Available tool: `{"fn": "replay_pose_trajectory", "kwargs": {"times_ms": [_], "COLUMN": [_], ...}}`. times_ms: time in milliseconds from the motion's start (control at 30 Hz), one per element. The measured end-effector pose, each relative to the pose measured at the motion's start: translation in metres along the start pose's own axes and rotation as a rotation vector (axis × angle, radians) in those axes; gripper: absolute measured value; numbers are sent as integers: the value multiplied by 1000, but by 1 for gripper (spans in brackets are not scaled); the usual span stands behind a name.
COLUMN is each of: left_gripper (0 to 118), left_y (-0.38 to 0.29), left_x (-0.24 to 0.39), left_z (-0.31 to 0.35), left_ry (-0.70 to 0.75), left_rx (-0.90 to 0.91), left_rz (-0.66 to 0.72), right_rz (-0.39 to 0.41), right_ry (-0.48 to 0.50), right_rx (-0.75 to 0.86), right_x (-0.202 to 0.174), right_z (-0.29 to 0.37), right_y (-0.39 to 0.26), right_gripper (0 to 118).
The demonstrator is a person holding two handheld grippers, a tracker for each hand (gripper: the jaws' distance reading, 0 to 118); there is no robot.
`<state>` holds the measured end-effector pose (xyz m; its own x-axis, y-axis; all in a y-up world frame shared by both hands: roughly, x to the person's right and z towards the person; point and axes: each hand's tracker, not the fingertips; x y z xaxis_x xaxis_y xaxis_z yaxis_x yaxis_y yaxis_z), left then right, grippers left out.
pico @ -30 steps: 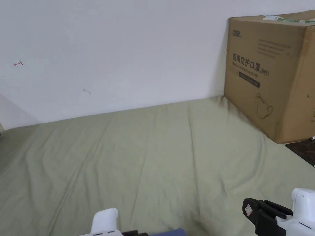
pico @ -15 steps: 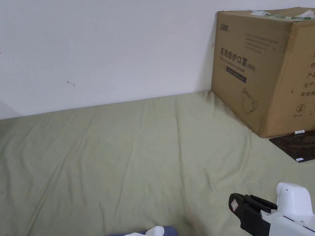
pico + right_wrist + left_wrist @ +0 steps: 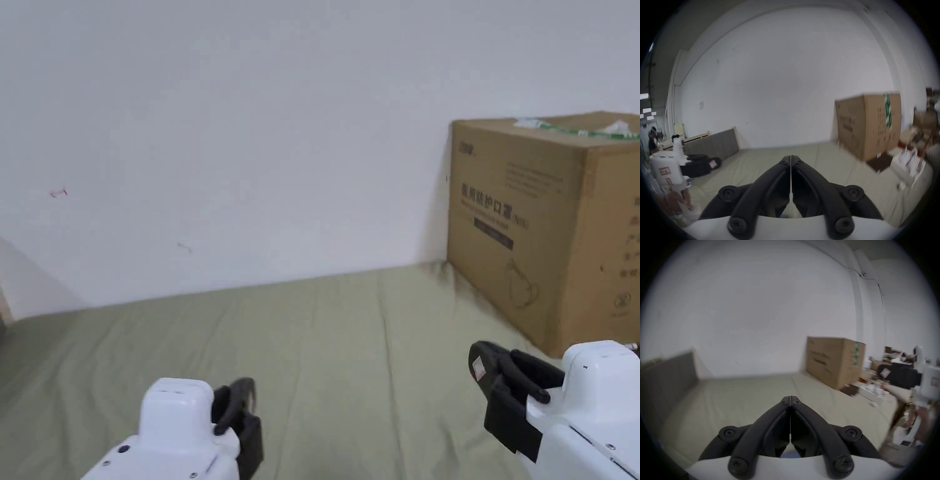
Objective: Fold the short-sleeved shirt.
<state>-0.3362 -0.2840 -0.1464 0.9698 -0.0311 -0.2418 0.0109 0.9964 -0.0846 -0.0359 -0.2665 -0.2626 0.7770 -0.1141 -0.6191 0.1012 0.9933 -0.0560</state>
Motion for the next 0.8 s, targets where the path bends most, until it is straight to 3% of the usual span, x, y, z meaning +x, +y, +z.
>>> {"fn": "replay_pose_trajectory", "kwargs": {"times_ms": [100,167,267,367,433,700,800], "left_gripper": [0,0,0,0,0,0,0], "left_y": [10,9,2,-8,-14,-19,-17], "left_x": [-10,-13,-17,-20,-16,-11,-16], "left_z": [22,27,23,14,10,8,9], "left_ry": [129,181,210,257,282,251,237], "left_rx": [143,177,165,123,102,91,77], "left_rz": [-6,8,34,63,30,30,66], "right_rz": [102,124,167,113,119,66,14], "right_ry": [-89,-113,-152,-172,-198,-221,-179], "right_rx": [144,205,176,71,38,16,5], "right_x": [-20,-25,-29,-23,-19,0,3], "right_z": [-1,-2,-11,-23,-26,-21,-20], "right_y": [9,3,-11,-28,-35,-30,-25], "right_gripper": [1,1,1,1,1,1,1]}}
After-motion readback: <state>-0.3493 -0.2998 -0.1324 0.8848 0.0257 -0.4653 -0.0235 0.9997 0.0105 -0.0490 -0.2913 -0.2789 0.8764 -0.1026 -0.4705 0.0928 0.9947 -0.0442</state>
